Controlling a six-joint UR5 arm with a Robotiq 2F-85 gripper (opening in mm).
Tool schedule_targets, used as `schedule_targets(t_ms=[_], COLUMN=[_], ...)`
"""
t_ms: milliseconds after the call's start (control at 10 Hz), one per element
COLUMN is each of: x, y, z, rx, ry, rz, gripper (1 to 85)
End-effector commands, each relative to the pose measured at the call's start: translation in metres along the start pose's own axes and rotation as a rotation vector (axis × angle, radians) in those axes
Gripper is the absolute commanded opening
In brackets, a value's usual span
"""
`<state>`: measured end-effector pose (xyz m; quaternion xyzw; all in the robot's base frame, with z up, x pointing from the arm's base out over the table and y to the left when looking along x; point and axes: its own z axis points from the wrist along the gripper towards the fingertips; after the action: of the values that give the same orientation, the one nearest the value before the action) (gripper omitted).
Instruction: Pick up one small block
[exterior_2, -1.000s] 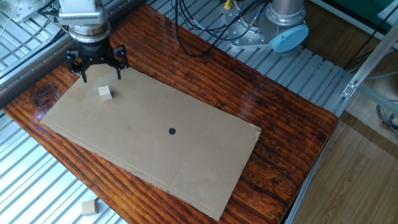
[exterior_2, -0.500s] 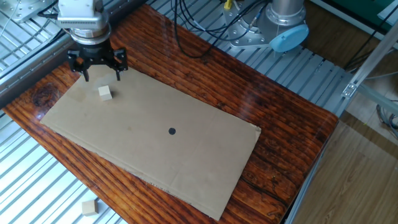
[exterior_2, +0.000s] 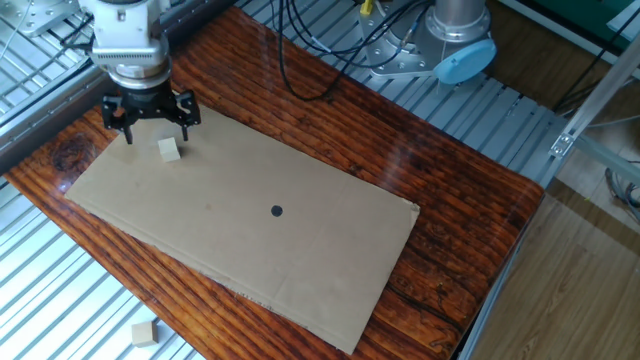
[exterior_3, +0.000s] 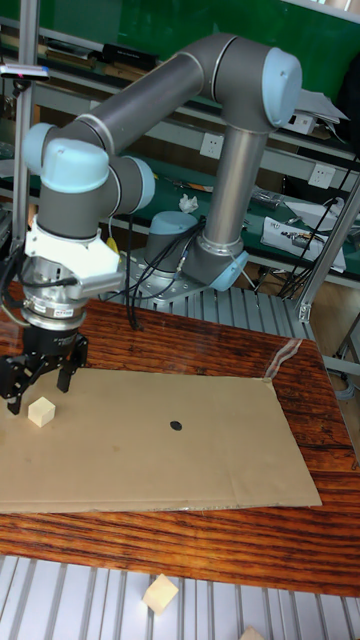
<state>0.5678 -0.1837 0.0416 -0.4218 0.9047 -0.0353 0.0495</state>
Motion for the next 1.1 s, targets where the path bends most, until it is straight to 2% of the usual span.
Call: schedule_targets(t_ms=[0,100,200,400,500,700,1000], x=[0.004,0.003,0.003,0.003,0.002,0.001,-0.003], y=[0.002,0.004,0.011,0.011,0.013,0.012,0.013], z=[0.007,0.008,0.01,0.016,0.018,0.022,0.028], rx=[-0.02,-0.028,-0.058,-0.061,-0.069,-0.068,-0.078], ry=[0.001,-0.002,0.001,0.007,0.009,0.011,0.006], rz=[-0.023,-0.019,-0.013,-0.021,-0.019,-0.013,-0.008], gripper=[85.0,85.0,85.0,84.7,82.3,71.7,68.0])
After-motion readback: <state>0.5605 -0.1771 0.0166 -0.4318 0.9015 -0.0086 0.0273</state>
